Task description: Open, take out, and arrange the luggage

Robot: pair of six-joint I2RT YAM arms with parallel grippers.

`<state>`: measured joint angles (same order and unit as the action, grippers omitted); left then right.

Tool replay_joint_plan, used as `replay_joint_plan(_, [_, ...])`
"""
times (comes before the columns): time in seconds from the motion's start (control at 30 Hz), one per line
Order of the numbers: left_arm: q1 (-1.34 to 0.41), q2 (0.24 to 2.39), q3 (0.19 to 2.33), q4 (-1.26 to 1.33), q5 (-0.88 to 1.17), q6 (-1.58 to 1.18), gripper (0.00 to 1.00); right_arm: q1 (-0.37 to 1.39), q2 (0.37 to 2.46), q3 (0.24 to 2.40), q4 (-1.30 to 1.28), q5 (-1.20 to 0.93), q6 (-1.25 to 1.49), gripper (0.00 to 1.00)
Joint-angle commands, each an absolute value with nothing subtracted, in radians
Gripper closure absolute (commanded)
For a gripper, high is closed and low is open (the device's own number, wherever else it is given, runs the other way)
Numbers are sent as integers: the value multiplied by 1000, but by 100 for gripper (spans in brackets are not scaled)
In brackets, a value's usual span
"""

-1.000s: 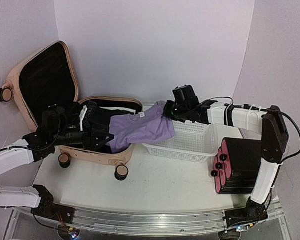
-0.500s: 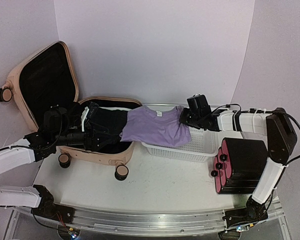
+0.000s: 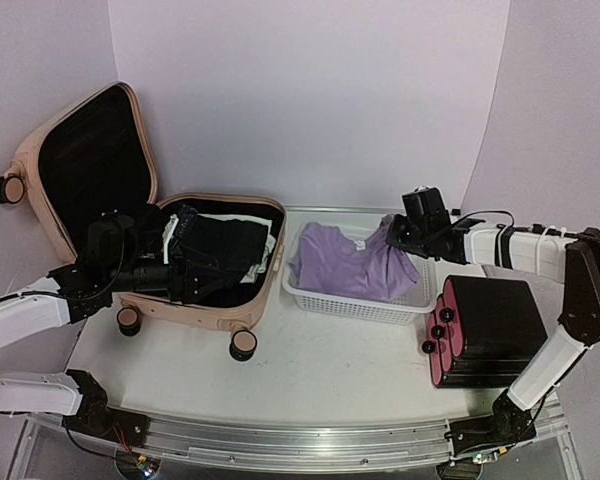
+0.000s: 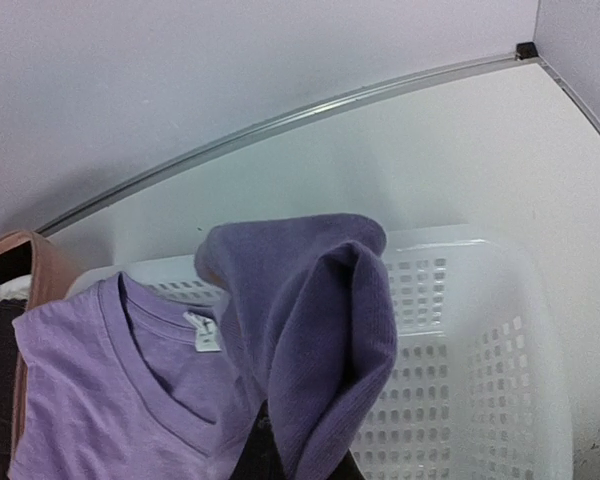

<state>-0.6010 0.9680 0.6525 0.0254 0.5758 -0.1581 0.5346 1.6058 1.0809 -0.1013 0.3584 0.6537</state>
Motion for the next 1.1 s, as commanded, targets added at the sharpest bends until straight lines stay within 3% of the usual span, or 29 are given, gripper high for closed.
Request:
replay_joint_plan(0.0, [-600,956,703,38,597,-166,26,495,1556,1036,-107,352,630,100])
replay_joint_plan(0.43, [-600,942,697,25,596,-172,25,465,1644,1019,-91,333,502,99])
replay_joint_plan(0.5, [-600,937,695,21,593,-172,26,466,1666,1096,-222,343,471,84])
replay_joint_plan(0.73, [-601,929,685,6,548,-161,25,491,1705,1421,-795,561,466,56])
replay_joint_plan(0.93, [-600,998,708,-26,486,-193,26,605,1779,1627,-934,632,328,48])
replay_joint_plan(1.0, [-600,1029,715,-28,482,-206,26,630,1839,1678,-904,424,347,45])
replay_joint_plan(1.07, [-600,1054,722,-29,476,-223,27,631,1912,1704,-837,232,402,49])
